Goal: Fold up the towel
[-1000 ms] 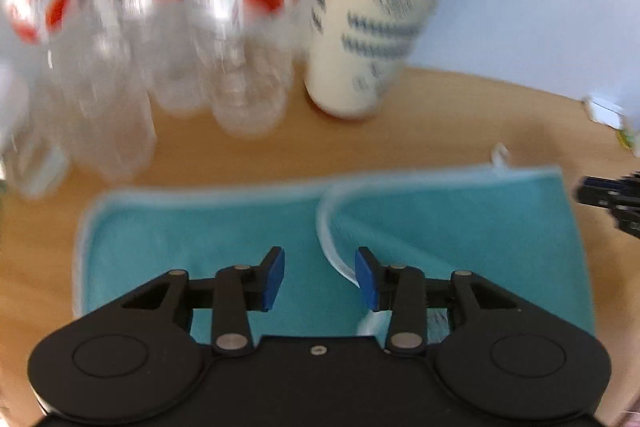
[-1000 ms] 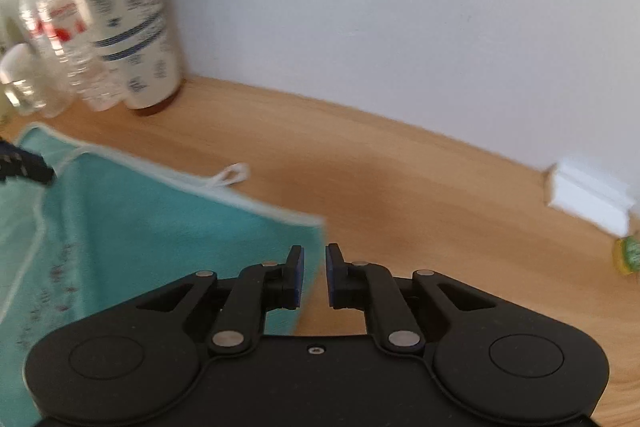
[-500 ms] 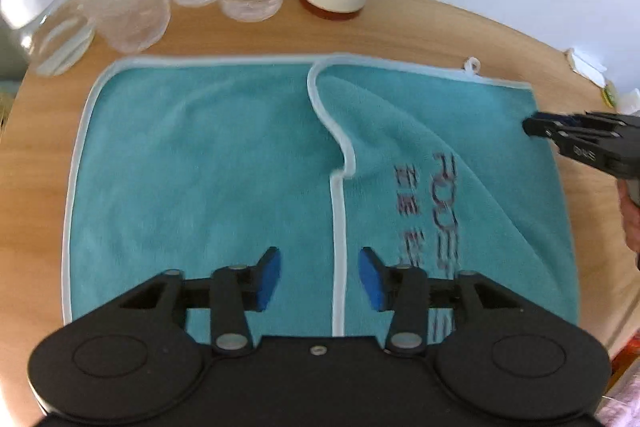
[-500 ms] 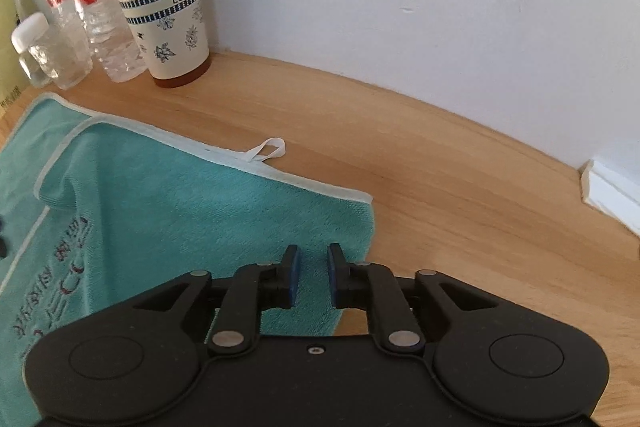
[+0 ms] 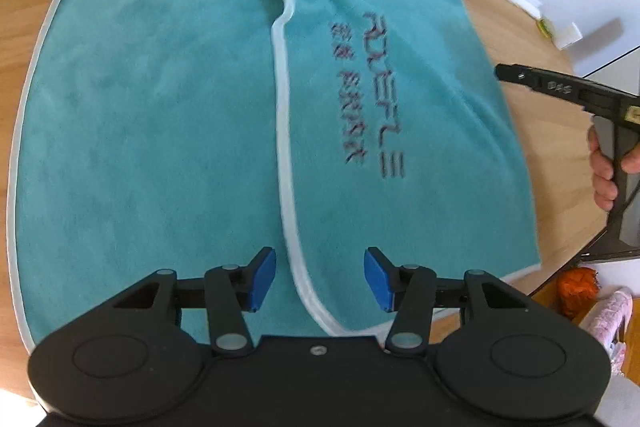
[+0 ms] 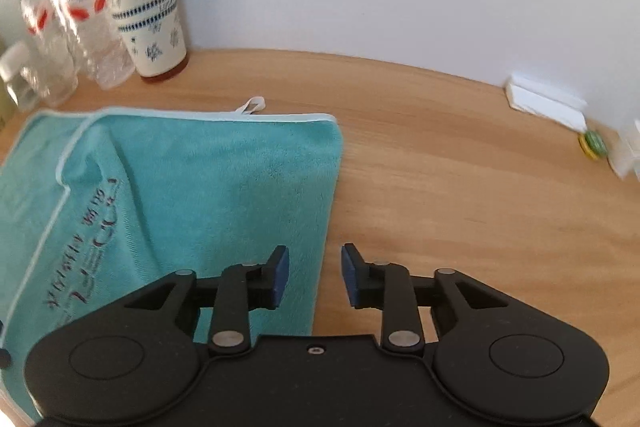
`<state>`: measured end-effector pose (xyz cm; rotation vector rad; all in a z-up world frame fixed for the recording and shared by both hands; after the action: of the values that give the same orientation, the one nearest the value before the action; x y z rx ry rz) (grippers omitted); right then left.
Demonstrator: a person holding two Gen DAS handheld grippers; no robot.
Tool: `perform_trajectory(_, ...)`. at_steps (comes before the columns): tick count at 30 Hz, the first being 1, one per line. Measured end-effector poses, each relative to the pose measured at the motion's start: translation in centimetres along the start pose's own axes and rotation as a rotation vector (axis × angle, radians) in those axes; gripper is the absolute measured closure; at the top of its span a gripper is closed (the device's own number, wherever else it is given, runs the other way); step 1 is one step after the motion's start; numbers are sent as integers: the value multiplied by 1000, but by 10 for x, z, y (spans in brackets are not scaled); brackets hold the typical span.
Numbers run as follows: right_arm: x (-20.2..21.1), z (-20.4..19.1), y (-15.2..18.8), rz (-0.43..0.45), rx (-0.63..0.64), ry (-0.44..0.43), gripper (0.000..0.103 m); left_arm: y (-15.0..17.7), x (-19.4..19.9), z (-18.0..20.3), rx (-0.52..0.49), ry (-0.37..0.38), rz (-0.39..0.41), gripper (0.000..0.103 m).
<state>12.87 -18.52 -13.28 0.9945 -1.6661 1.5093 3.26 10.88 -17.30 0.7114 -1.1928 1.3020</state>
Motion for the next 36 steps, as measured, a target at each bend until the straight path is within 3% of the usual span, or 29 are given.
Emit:
perform_trajectory(2,-6,1,2,-25,8,-1,66,3,0,4,-13,25,6,55)
perform_trajectory(5,-14,1,2,-58,40,-17,65,6,-1,13,-5,-36,17,65)
perform_trajectory(7,-16,2,0,-67,54,-30,64,7,-1,14,35,-78,27,88)
perform_trajectory(10,-18,5,-3,-87,87,-51,64,9,1,15,106,-122,34,94)
perform_trajectory(16,-15,18,-9,-93,100,-127,64,23,9,35,138,-228,57,95)
perform_trajectory(22,-23,28,-39,-36,152,-137,64,25,19,48,201,-268,60,95)
perform_trajectory(25,-38,35,-67,4,173,-122,64,26,11,45,218,-299,12,95)
perform_trajectory(29,-71,26,-96,-35,181,-148,64,23,3,46,238,-321,-14,94)
perform_trajectory(36,-91,10,-108,-19,290,-122,65,20,-3,47,269,-383,-46,94)
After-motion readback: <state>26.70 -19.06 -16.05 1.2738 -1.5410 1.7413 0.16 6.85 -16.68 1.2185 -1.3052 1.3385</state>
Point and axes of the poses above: each gripper's, at about its wrist camera, not at the fingertips, and x roughly against the way its jaws point, z to its right, y to its underside, the point moved 1 cm from there along -x, roughly the way its jaws point, and after that the axes turned 9 degrees about -x, right-handed, at the moved point
